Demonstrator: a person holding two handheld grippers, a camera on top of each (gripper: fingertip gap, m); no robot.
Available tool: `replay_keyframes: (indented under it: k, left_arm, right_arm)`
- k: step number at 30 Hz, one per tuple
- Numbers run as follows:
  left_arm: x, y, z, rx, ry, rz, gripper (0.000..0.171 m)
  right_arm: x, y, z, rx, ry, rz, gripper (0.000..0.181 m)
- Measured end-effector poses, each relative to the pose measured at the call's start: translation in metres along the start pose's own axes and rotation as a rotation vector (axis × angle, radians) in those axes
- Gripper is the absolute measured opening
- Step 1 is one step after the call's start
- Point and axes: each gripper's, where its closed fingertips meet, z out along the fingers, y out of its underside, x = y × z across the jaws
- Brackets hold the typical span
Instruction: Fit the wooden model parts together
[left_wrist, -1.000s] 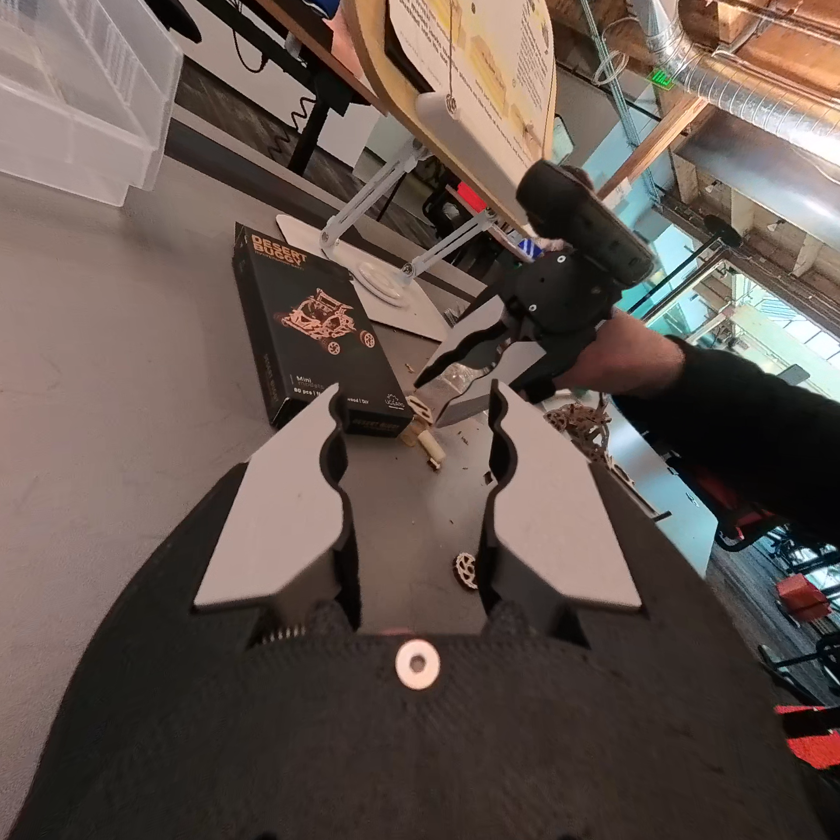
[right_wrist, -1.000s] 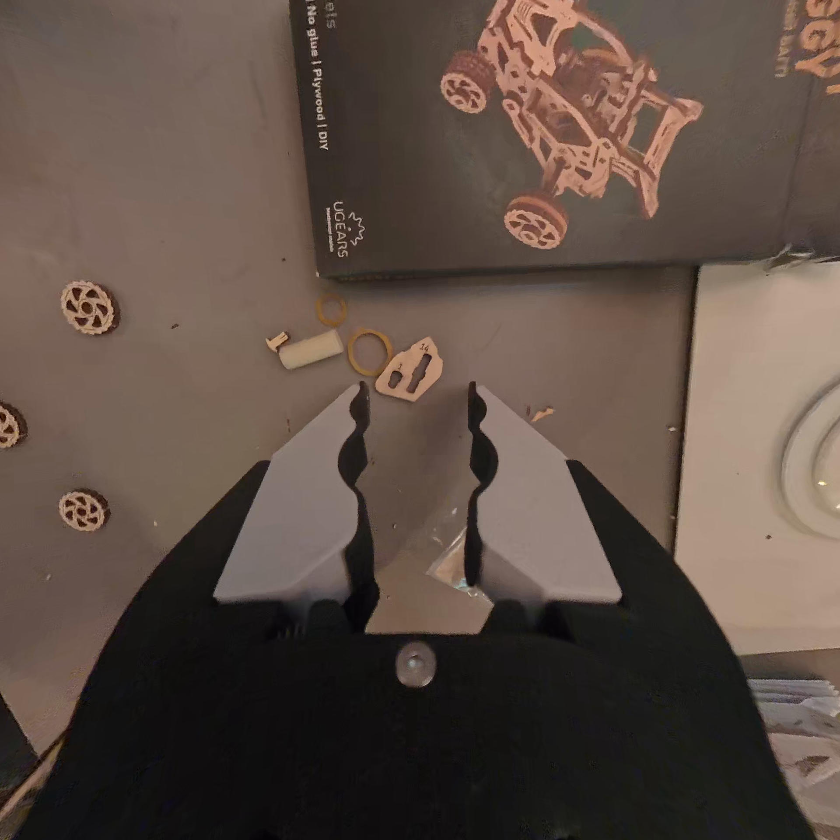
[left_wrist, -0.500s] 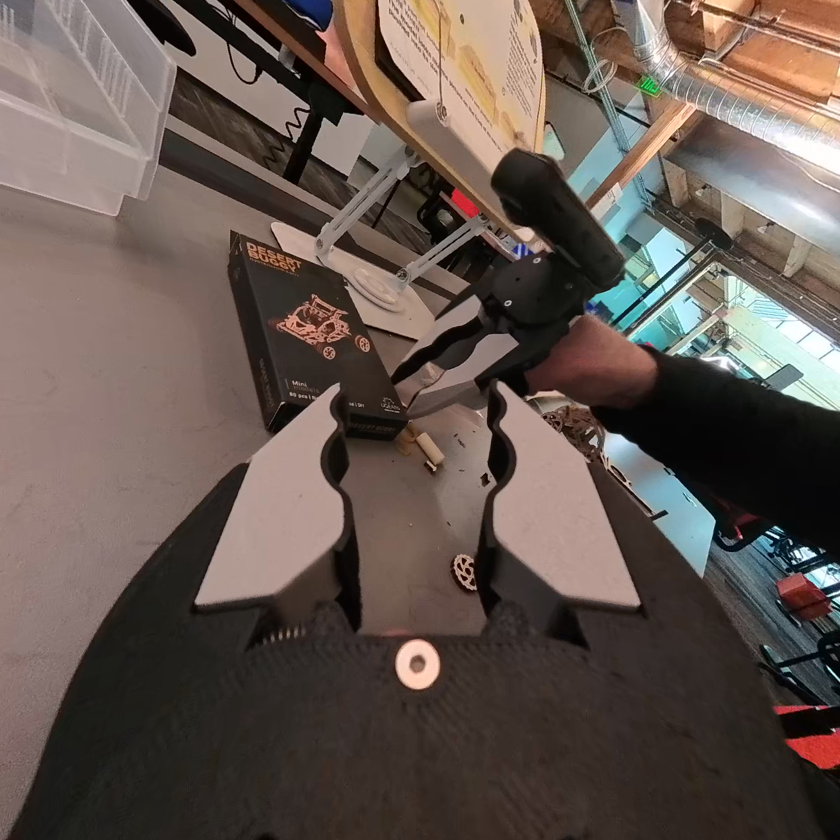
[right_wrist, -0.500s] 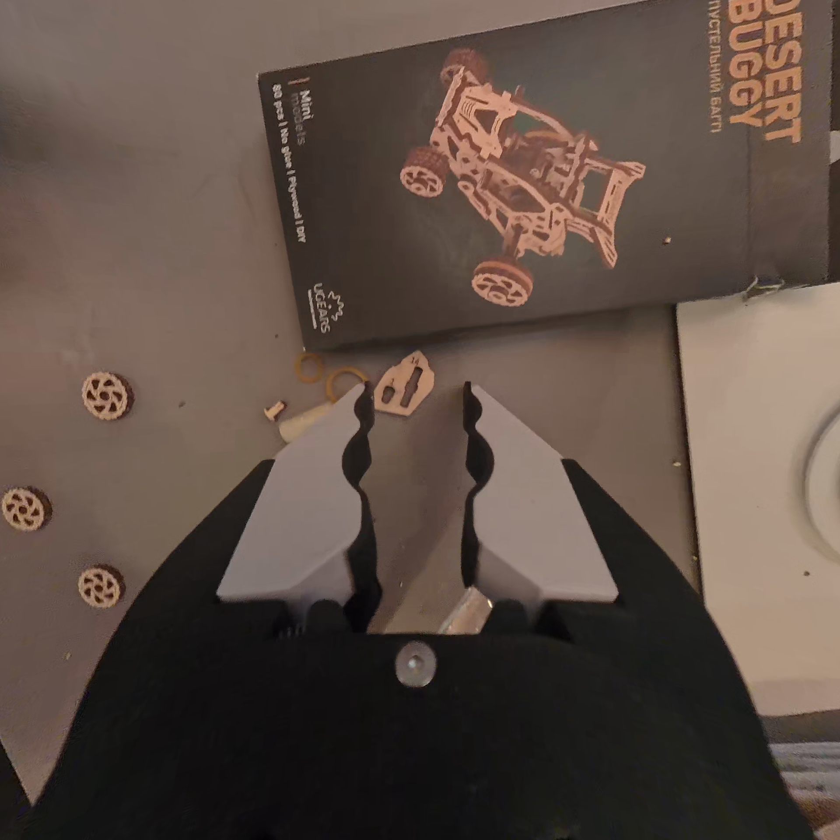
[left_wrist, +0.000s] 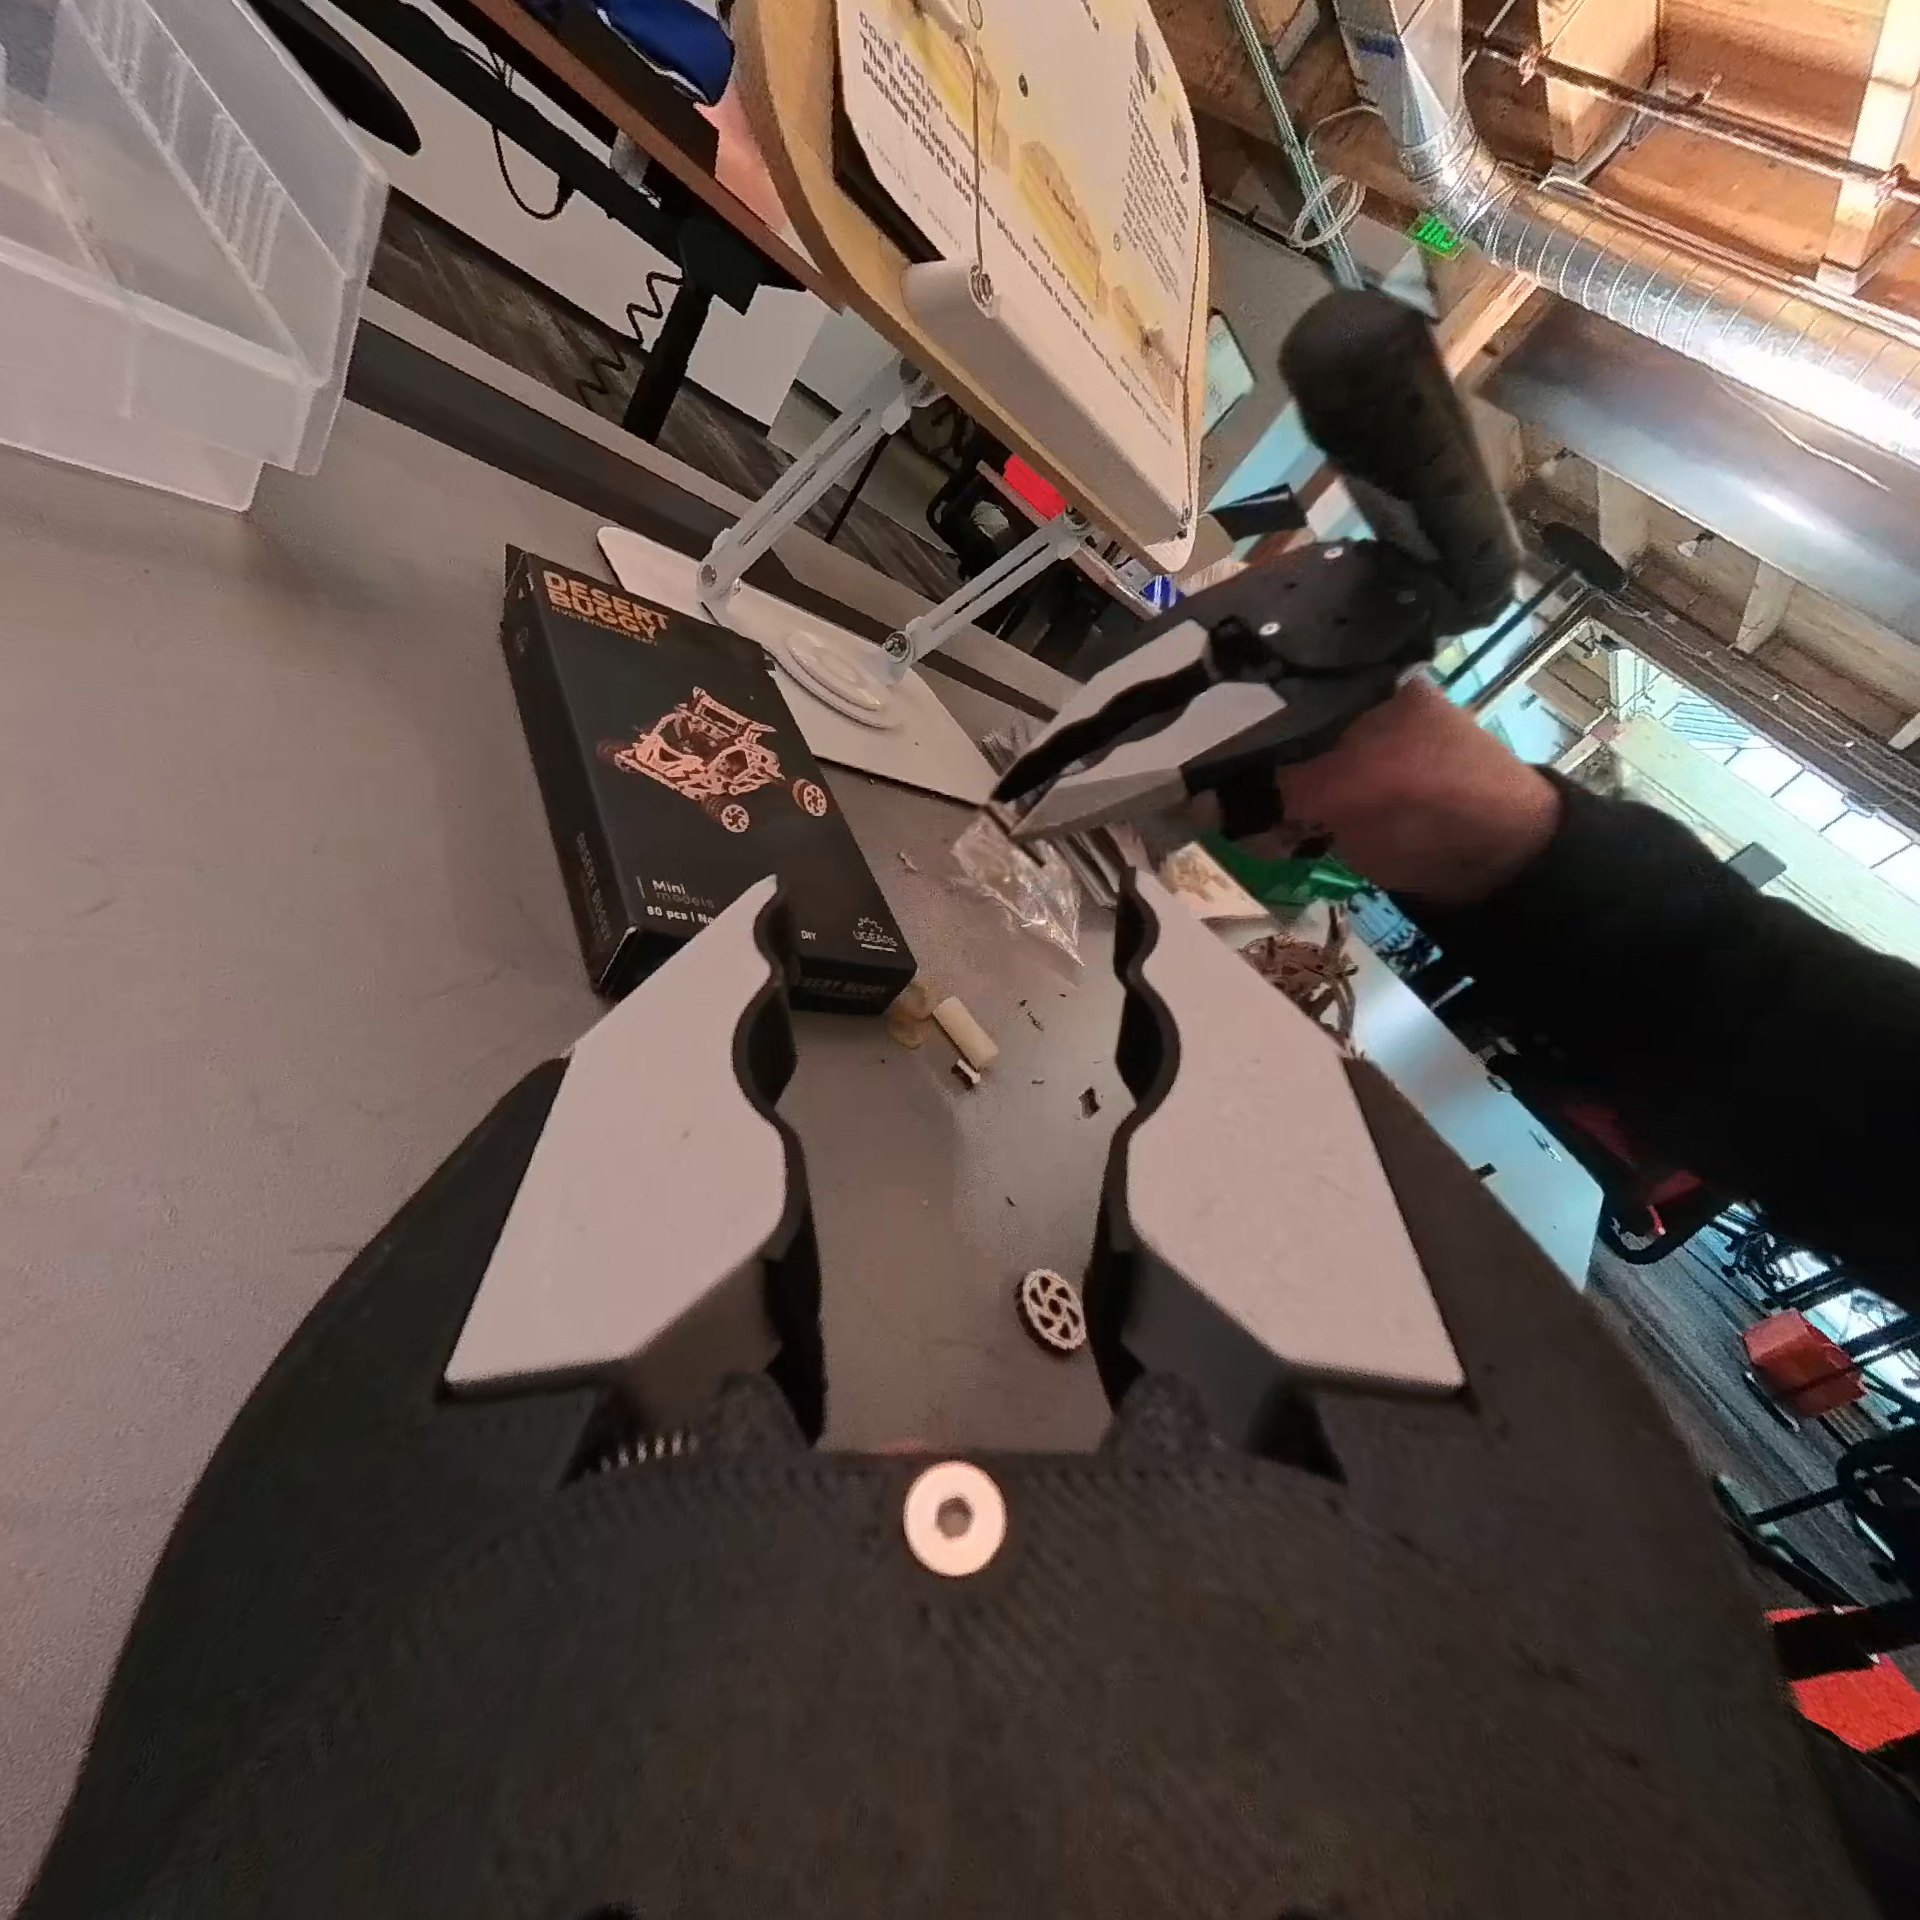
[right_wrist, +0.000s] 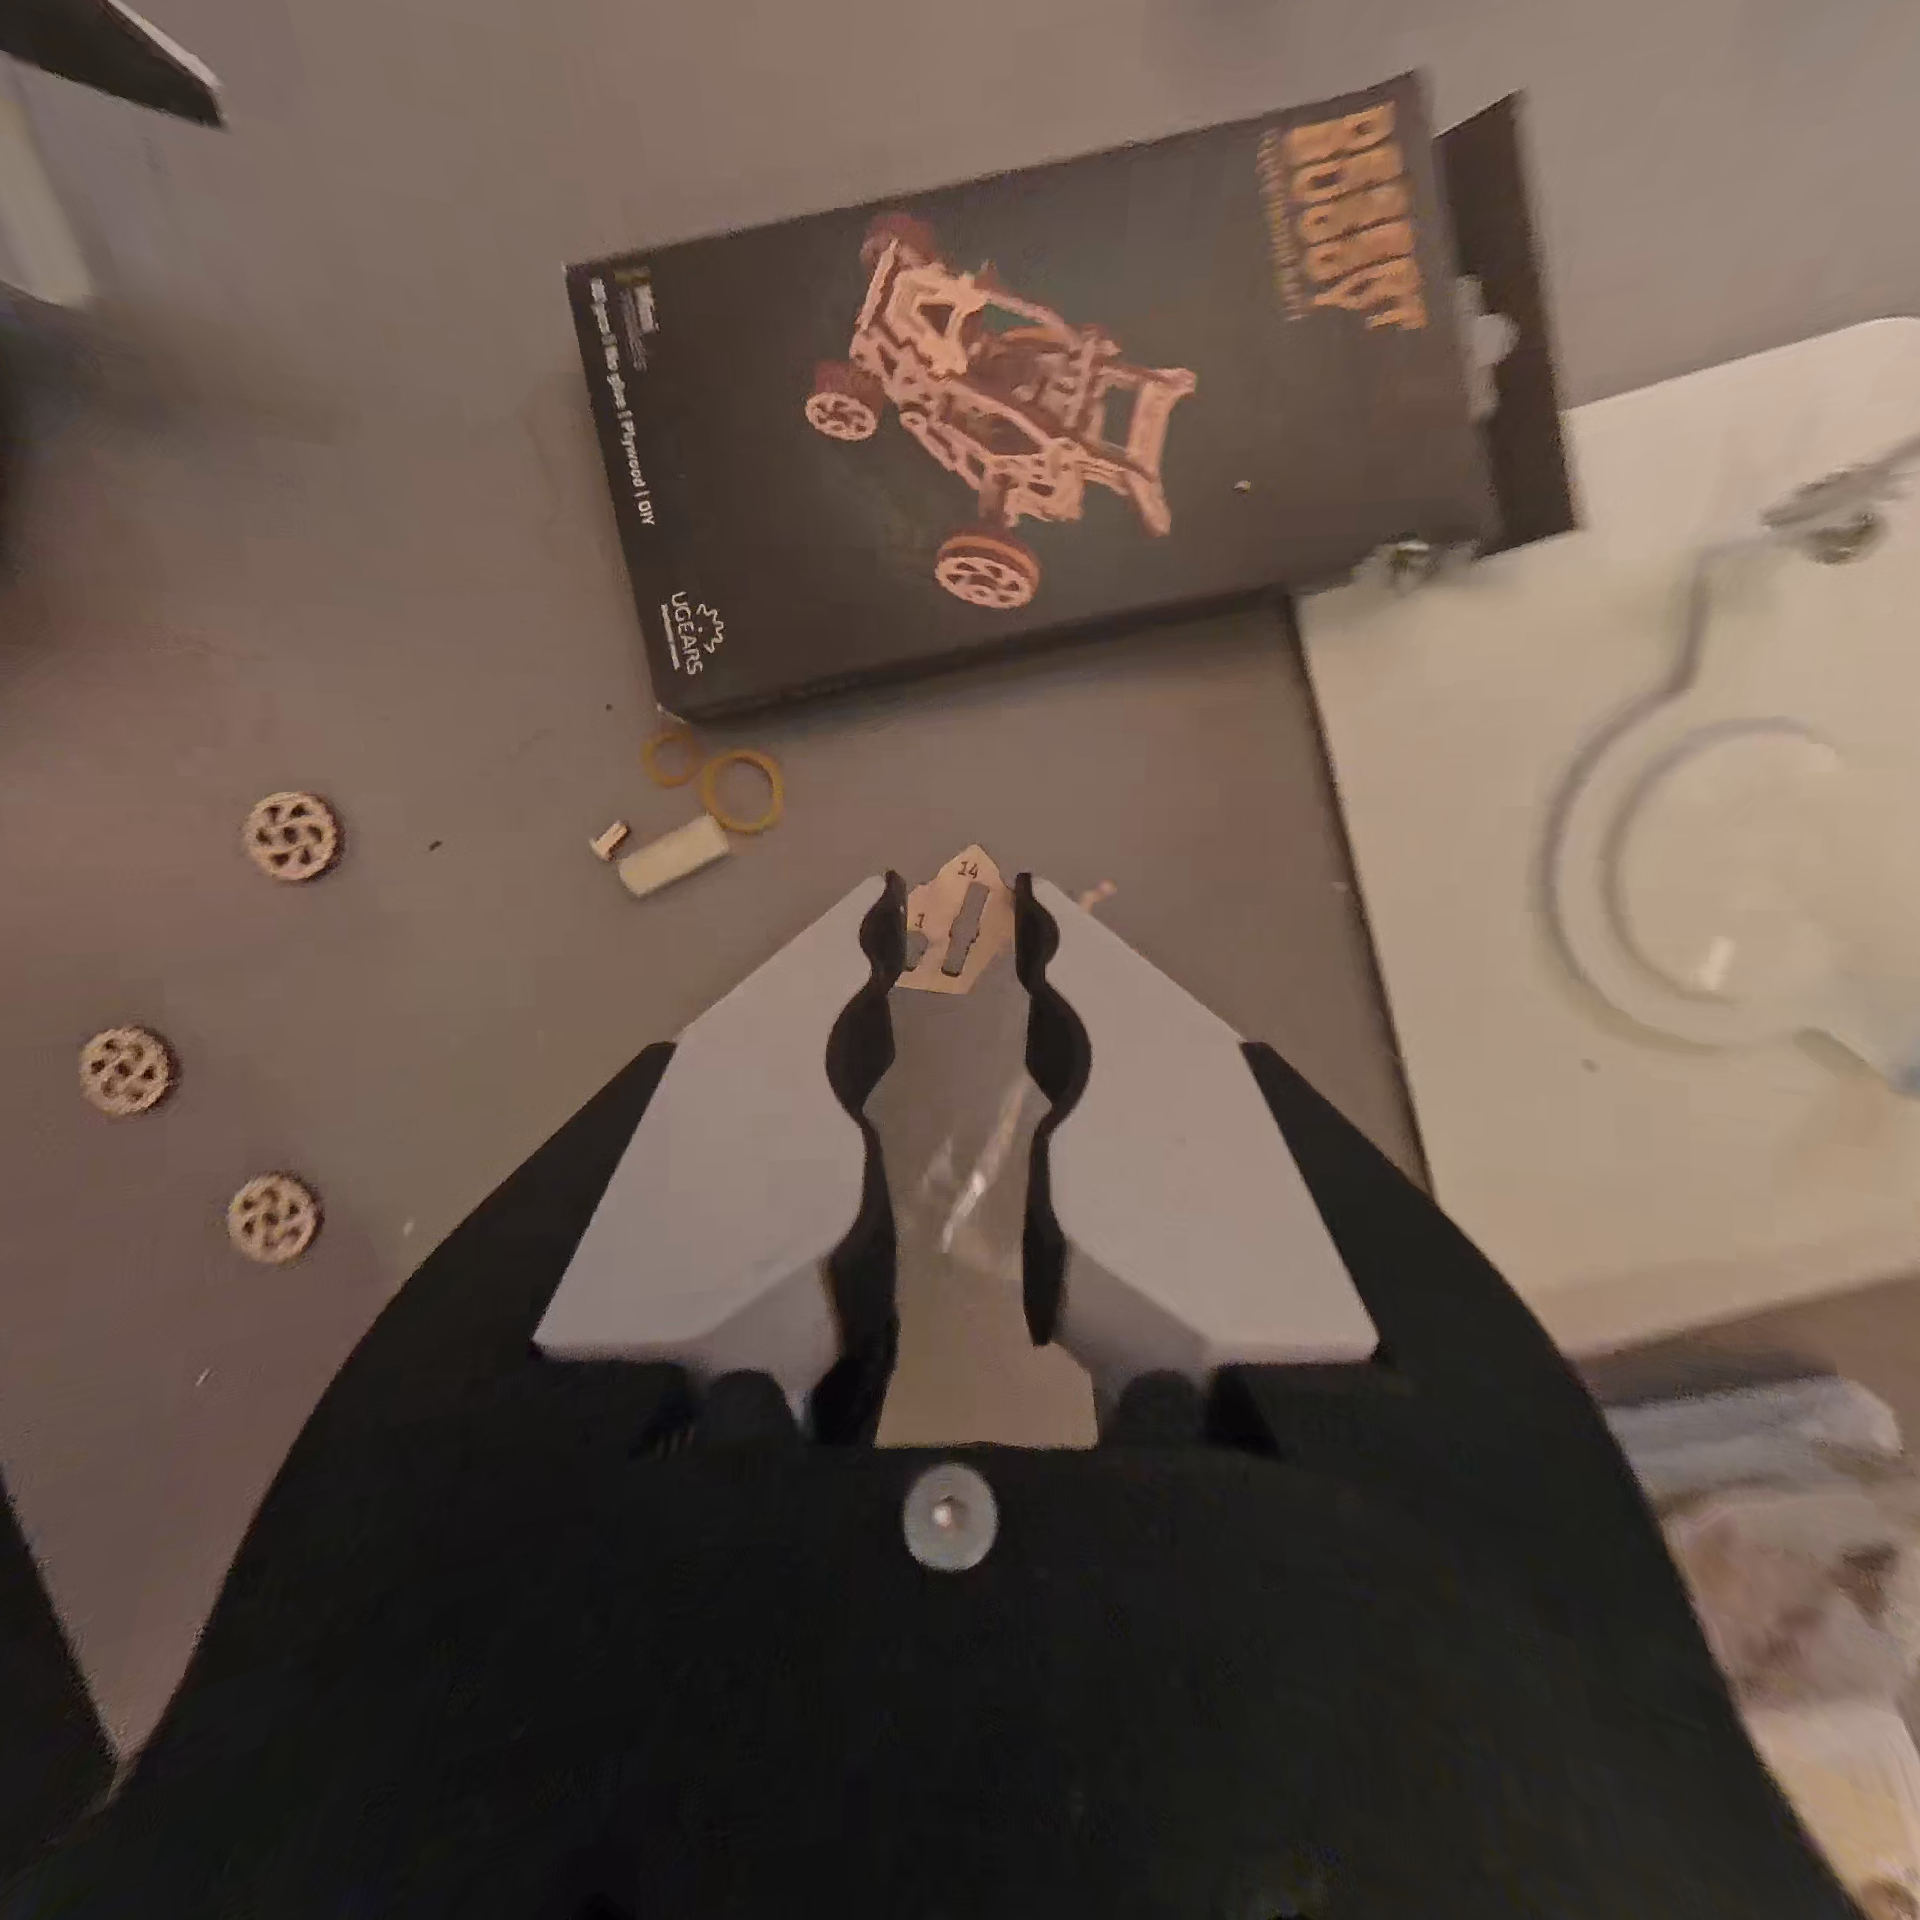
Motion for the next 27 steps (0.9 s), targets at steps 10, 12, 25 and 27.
replay_keyframes:
  k: [10,12,25,27]
  left_arm:
    - [-0.001,0.001,0.001,-0.012,-0.005,-0.01,0.058]
    - [-0.002,0.002,0.002,-0.014,-0.012,-0.007,0.058]
    - [-0.007,0.006,0.005,-0.045,-0.044,-0.017,0.057]
    - [-0.007,0.006,0.006,-0.049,-0.046,-0.019,0.057]
  right_arm:
    - [0.151,0.114,-0.265,0.246,0.421,0.231,0.0]
    - [0.195,0.172,-0.297,0.221,0.496,0.339,0.0]
    - [0.099,0.282,-0.223,0.088,0.233,0.247,0.037]
    - [0.087,0.288,-0.186,0.093,0.155,0.291,0.036]
